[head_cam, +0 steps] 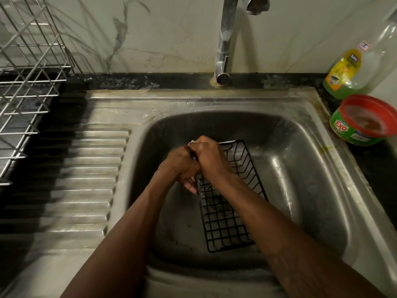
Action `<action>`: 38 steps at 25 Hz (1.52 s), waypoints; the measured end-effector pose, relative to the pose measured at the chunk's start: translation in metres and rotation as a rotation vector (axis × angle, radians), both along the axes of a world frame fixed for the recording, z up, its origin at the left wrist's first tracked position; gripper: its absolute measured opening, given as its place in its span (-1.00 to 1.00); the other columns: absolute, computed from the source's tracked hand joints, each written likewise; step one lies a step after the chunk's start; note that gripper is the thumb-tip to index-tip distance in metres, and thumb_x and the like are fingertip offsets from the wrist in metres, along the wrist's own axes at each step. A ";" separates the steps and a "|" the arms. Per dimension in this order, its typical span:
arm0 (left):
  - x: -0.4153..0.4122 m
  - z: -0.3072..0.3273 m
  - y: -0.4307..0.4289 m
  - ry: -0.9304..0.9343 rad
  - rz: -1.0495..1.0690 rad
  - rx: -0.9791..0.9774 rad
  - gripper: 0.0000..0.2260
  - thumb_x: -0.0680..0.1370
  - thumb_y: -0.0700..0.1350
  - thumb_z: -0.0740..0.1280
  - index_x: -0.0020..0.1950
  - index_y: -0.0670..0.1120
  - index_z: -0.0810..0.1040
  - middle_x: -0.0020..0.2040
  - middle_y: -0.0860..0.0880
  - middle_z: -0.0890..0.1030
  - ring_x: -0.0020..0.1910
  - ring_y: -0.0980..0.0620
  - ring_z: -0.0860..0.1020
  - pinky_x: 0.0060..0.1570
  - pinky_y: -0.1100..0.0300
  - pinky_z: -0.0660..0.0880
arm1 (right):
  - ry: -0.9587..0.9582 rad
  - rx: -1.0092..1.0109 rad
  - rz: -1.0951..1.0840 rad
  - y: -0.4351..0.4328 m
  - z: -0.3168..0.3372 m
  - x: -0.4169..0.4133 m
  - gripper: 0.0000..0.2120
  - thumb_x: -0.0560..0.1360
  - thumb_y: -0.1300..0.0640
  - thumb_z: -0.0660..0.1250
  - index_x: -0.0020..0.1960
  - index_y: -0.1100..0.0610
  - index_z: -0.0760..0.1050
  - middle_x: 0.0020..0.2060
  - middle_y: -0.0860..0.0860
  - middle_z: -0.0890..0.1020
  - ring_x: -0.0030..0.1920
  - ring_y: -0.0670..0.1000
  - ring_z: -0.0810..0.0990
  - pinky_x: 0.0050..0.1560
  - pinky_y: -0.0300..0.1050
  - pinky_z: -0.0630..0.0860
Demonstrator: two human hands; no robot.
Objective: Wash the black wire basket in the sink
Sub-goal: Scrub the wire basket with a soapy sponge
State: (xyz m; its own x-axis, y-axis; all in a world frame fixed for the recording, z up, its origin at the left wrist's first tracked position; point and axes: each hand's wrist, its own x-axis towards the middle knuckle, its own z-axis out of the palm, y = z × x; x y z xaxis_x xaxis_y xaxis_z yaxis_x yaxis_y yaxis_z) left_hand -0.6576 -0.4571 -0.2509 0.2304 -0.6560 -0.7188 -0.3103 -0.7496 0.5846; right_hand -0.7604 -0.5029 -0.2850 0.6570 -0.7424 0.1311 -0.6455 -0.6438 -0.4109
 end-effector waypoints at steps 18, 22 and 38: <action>0.001 -0.004 -0.003 0.068 0.069 0.027 -0.52 0.56 -0.34 0.34 0.38 0.01 0.27 0.01 -0.37 0.60 -0.29 -0.25 0.71 -0.31 -0.02 0.67 | -0.638 0.323 -0.907 -0.019 -0.026 -0.028 -0.90 0.43 0.26 0.50 -0.12 0.12 0.61 -0.23 0.04 0.69 -0.23 -0.04 0.66 -0.39 -0.49 0.41; 0.001 -0.011 -0.005 0.044 0.045 0.032 -0.42 0.55 -0.35 0.34 0.47 0.01 0.25 0.00 -0.38 0.63 -0.30 -0.26 0.71 -0.23 -0.07 0.67 | -0.650 0.506 -0.899 -0.018 -0.046 -0.013 -0.93 0.51 0.24 0.41 -0.09 0.12 0.66 -0.22 0.04 0.68 -0.13 0.05 0.69 -0.26 -0.21 0.59; 0.007 -0.016 -0.007 0.008 0.054 0.007 -0.47 0.48 -0.29 0.47 0.33 -0.05 0.30 -0.16 -0.28 0.69 -0.24 -0.24 0.72 -0.12 -0.14 0.67 | -0.672 0.891 -0.625 -0.008 -0.034 0.008 -0.85 0.49 0.33 0.40 -0.22 0.14 0.63 -0.28 0.01 0.68 -0.23 -0.04 0.64 -0.21 -0.26 0.56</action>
State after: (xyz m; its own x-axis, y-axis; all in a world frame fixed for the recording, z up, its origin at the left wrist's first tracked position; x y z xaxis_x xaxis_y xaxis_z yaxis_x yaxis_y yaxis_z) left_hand -0.6510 -0.4642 -0.2674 0.2596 -0.6380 -0.7250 -0.2648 -0.7690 0.5818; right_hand -0.7529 -0.5106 -0.3188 0.1643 -0.9017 -0.3998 -0.2359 0.3577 -0.9036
